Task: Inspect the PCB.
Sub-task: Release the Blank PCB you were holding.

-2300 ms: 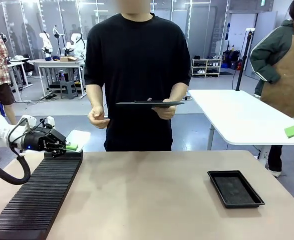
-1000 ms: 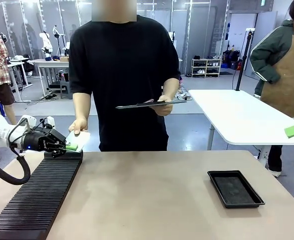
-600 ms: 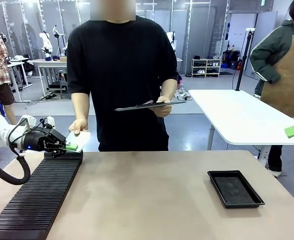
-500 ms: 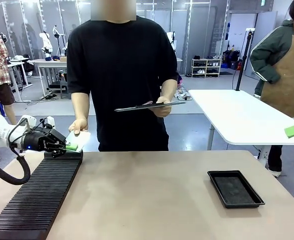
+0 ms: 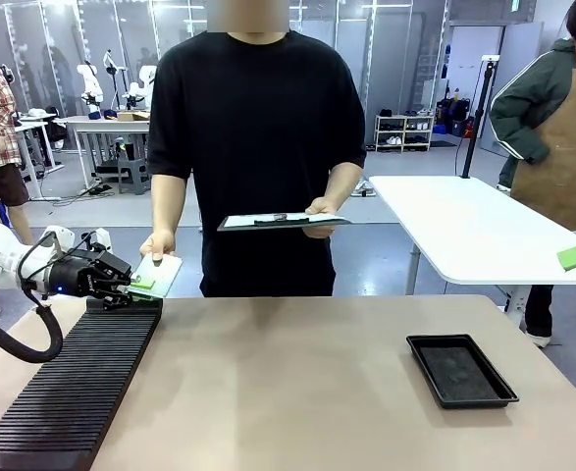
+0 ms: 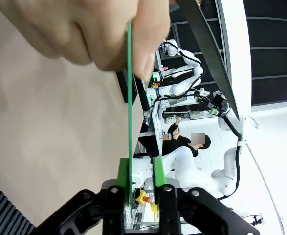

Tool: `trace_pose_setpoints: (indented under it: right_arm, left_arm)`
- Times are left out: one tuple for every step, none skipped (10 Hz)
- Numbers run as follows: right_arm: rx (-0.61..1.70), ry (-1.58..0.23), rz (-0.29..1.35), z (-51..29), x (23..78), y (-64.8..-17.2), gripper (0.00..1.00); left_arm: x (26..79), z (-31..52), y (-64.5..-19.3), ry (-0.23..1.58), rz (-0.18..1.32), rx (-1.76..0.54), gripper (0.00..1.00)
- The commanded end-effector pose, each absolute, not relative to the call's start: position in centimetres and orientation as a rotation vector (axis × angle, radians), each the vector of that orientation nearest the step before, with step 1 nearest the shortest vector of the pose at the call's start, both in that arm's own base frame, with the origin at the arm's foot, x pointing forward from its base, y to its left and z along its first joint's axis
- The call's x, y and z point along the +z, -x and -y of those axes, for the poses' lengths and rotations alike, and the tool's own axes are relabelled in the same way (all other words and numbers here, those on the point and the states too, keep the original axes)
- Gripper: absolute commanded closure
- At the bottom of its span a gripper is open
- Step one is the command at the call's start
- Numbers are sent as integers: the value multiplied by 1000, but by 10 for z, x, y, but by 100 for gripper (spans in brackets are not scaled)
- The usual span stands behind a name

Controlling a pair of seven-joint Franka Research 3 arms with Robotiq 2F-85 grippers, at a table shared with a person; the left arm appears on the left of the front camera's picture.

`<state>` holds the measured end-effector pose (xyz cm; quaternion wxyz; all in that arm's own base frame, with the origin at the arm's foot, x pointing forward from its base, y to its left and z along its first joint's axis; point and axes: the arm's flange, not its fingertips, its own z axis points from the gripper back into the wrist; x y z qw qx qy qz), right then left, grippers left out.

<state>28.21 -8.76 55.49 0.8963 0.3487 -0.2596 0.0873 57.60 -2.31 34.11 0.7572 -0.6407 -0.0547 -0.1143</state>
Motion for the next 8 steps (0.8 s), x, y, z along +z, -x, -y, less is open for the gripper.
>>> trace_pose_setpoints:
  right_arm:
    - [197, -727, 545, 89, 555, -282, 0]
    - [197, -727, 545, 89, 555, -282, 0]
    - [197, -727, 545, 89, 555, -282, 0]
    - [197, -727, 545, 89, 555, -282, 0]
    - [197, -727, 545, 89, 555, -282, 0]
    - [197, -727, 545, 89, 555, -282, 0]
    - [197, -727, 545, 89, 555, -282, 0]
    - [197, -727, 545, 89, 555, -282, 0]
  left_arm:
    - [341, 26, -577, 1451, 89, -243, 22]
    - [344, 26, -576, 1452, 99, -249, 0]
    - [346, 24, -574, 1444, 97, -259, 0]
    - [347, 21, -573, 1440, 100, -263, 0]
    - [348, 19, -572, 1440, 101, -268, 14]
    - [349, 16, -570, 1432, 99, -271, 4]
    - [350, 12, -568, 1425, 104, -266, 0]
    - [351, 9, -565, 1408, 119, -261, 0]
